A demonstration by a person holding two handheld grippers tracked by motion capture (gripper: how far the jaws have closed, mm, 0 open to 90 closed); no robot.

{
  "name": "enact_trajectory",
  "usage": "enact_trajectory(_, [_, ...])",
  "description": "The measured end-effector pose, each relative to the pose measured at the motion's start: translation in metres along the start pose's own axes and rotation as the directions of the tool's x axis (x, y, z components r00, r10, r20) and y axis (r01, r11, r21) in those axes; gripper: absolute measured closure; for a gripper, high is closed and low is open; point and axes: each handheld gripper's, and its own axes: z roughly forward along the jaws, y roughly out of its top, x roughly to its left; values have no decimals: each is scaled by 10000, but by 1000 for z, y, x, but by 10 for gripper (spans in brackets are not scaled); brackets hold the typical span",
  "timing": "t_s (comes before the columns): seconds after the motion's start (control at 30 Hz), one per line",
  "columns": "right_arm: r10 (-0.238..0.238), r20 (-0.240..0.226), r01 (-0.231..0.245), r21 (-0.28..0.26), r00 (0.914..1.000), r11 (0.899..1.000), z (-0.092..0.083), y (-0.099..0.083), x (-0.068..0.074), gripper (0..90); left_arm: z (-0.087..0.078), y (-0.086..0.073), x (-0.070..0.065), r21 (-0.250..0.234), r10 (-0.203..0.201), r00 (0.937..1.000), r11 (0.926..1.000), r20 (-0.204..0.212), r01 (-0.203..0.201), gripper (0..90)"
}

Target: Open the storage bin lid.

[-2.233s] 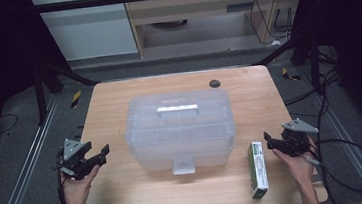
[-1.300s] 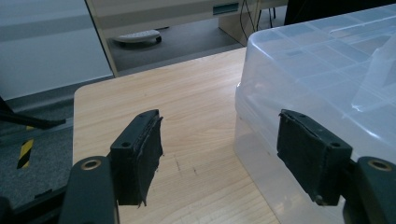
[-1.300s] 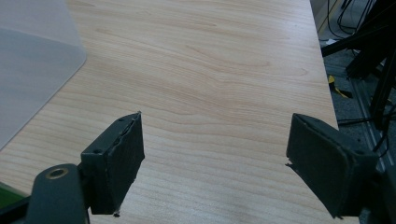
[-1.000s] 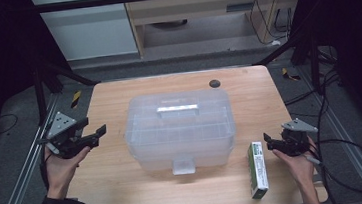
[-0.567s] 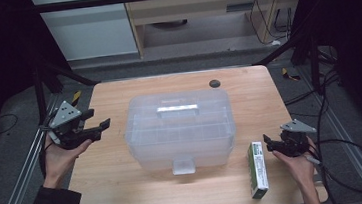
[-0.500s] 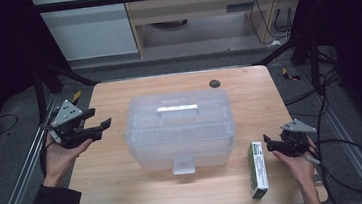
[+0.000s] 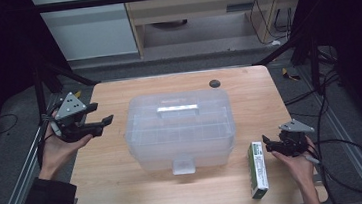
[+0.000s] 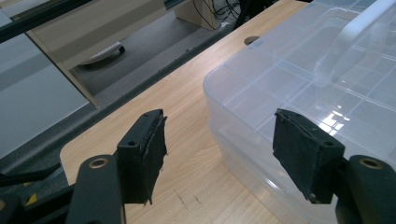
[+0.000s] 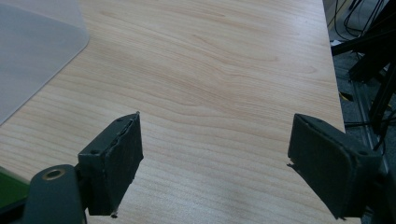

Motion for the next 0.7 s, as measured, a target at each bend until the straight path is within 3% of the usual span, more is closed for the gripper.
enact_trajectory(0.23, [-65, -5, 65, 46, 10000, 10000, 1, -1, -1, 176, 4, 9, -1, 273, 661, 9970, 9974, 391, -672, 337])
enact_trajectory(0.5, [-108, -54, 108, 100, 9999, 9999, 1, -1, 0, 174, 10, 18, -2, 728, 1263, 9890, 9886, 765, -1318, 337])
enact_trajectory(0.53, [-130, -64, 131, 91, 9999, 9999, 1, -1, 0, 174, 9, 22, -3, 790, 1475, 9852, 9848, 875, -1544, 337])
enact_trajectory(0.6, [-147, -74, 147, 99, 9999, 9998, 1, -1, 0, 174, 10, 24, -4, 702, 1431, 9853, 9862, 932, -1499, 338])
enact_trajectory(0.63, [-165, -120, 167, 129, 9998, 9998, 2, -1, 0, 174, 9, 26, -4, 737, 1559, 9824, 9837, 1030, -1639, 338])
enact_trajectory(0.67, [-142, -123, 144, 162, 9998, 9998, 2, -1, 0, 175, 12, 31, -6, 435, 1898, 9748, 9796, 1169, -1960, 338])
enact_trajectory(0.7, [-161, -144, 164, 198, 9998, 9997, 2, -2, 0, 175, 11, 32, -7, 523, 1901, 9745, 9789, 1194, -1974, 338])
